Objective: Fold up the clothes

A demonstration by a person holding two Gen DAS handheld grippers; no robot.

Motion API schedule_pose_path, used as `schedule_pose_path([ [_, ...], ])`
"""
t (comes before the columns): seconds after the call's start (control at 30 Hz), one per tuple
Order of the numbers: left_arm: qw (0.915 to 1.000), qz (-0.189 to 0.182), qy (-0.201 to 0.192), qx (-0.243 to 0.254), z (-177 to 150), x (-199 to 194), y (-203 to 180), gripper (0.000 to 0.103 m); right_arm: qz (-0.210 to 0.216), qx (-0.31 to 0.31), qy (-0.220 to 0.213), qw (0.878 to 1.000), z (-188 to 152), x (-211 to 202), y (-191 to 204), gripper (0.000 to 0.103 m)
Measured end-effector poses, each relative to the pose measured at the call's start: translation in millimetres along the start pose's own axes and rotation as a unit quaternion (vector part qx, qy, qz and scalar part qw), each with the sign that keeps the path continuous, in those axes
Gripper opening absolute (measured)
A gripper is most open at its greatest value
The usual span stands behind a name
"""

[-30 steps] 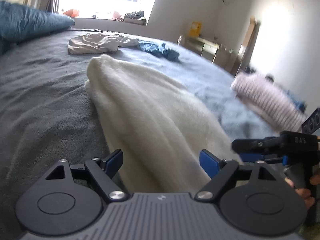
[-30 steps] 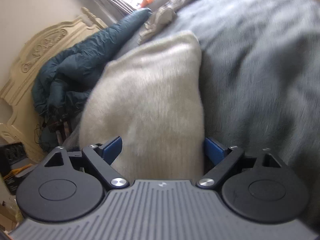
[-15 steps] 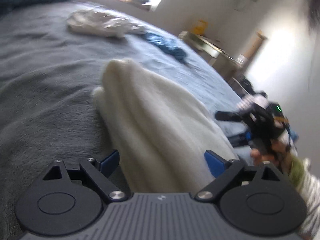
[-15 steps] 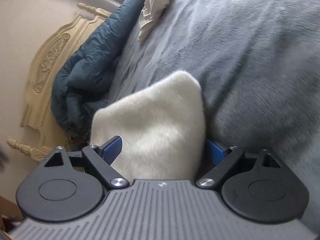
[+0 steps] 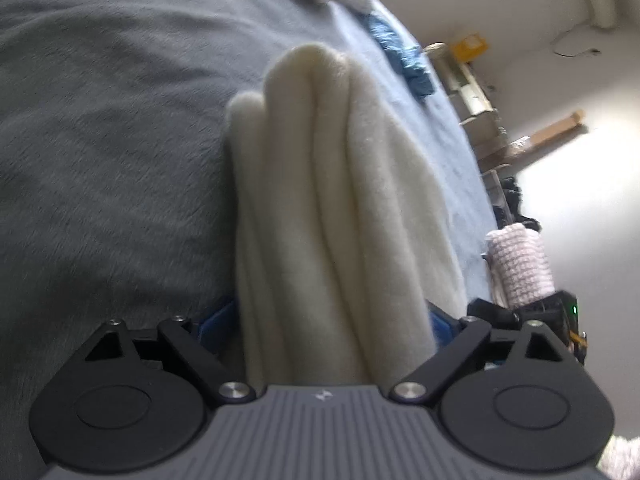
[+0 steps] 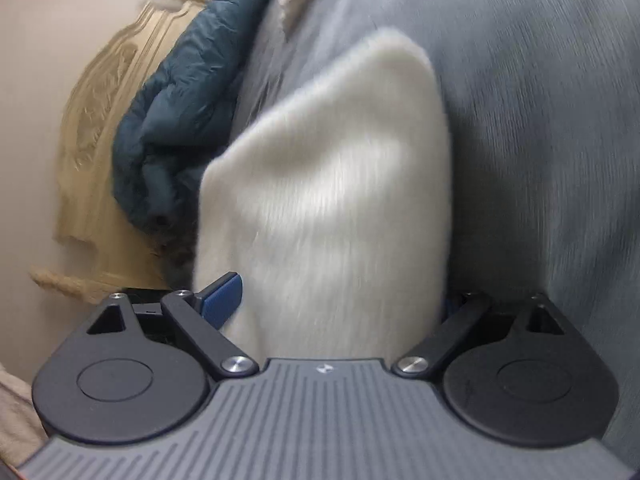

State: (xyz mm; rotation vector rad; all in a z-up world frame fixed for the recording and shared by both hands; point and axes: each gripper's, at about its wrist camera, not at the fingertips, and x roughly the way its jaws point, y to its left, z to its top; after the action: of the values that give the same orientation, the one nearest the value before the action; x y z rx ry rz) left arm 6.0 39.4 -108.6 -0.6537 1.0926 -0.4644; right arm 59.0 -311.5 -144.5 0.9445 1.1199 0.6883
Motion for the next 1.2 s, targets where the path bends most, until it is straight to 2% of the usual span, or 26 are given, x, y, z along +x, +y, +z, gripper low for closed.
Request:
schedule_pose_path([
  [0.1,0.9998,0.002,0.01,-0.015,9,9,1,0.092,0.014,0.045,-0.018,0.999,0,3,-5,0.091],
  [0.17,0.9998,0.0,0.014,-0.014,18,19,3,0.092,0.03,0.051,-0.028,0.998,10,14,-5,0.091],
  [0.3,0.9995,-0.01,0.019,-0.022,31,35,8,0.092,0.056,0.042,-0.018,0.997,28,34,-10,0.09],
  [0.33,0.9995,-0.006,0.019,-0.024,32,36,5,0.091,0.06,0.046,-0.016,0.997,30,35,-12,0.086],
  [0.4,0.9995,0.005,0.02,-0.024,33,34,-3,0.079,0.041,0.057,-0.014,0.997,31,31,-12,0.072],
  [0.43,0.9995,0.015,0.019,-0.02,32,31,-9,0.077,0.025,0.054,-0.013,0.998,29,28,-8,0.062],
  [0.57,0.9989,0.045,0.014,-0.004,28,20,-33,0.068,-0.019,0.015,-0.023,0.999,23,10,20,0.051],
  [0.7,0.9983,0.056,0.01,0.01,27,6,-51,0.066,-0.057,-0.036,-0.035,0.997,12,-2,53,0.049],
  [0.87,0.9975,0.059,0.016,0.034,20,-19,-79,0.066,-0.06,-0.055,-0.055,0.995,-5,-22,84,0.047],
  [1.03,0.9964,0.05,0.041,0.055,11,-34,-118,0.066,-0.059,-0.053,-0.086,0.993,-25,-60,100,0.047],
  [1.2,0.9925,0.037,0.07,0.093,4,-33,-178,0.066,-0.064,-0.035,-0.132,0.989,-45,-115,112,0.047],
])
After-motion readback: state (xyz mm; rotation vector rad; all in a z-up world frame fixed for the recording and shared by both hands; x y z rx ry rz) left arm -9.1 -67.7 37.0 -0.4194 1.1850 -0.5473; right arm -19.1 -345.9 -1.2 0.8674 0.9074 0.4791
